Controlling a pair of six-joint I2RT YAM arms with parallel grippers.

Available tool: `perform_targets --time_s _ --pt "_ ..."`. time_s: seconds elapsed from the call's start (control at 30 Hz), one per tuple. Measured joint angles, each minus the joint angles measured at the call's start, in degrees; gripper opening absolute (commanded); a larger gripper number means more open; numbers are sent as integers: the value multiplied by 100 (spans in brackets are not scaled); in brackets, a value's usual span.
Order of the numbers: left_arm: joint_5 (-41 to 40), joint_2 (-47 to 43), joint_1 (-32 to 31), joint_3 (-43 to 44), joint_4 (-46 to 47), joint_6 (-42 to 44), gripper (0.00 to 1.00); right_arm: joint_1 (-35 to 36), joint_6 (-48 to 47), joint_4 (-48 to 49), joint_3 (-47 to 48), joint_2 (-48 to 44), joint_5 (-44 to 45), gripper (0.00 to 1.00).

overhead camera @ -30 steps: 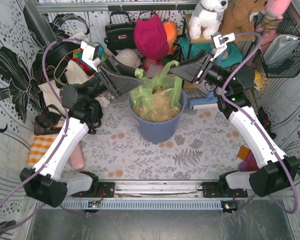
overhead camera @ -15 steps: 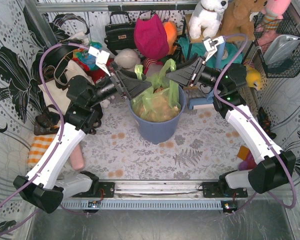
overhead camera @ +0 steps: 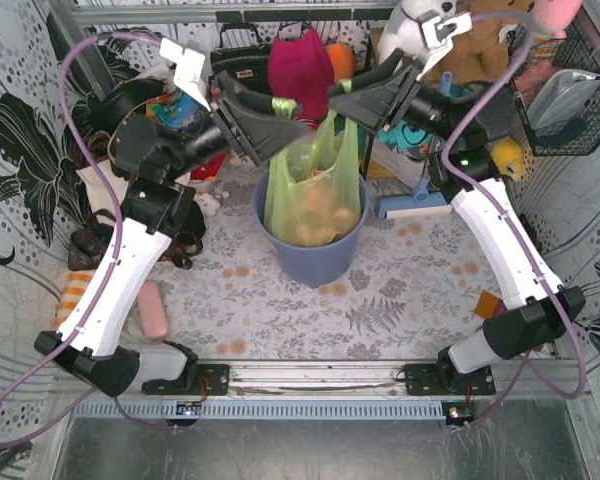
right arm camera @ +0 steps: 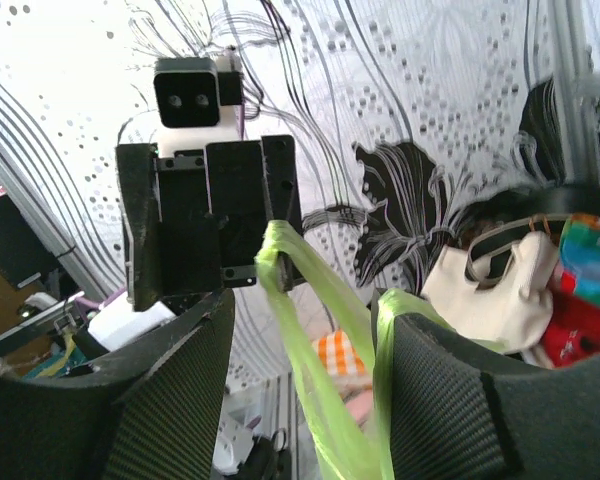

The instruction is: Tie the trash bag

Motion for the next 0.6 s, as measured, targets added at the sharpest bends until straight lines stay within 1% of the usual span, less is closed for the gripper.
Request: perform_targets --time_s 0.17,0.3,0.4,0.6 --pt "-166 330 127 1207 -592 72 76 4 -365 -608 933 -35 400 55" --pt "-219 343 442 1703 -772 66 76 4 -826 -1266 1097 -302 787 55" --pt "-232 293 586 1600 -730 -24 75 4 -1080 -1587 861 -586 1036 54" --pt "-166 378 647 769 -240 -487 76 4 -1266 -1832 -520 -1224 1403 54"
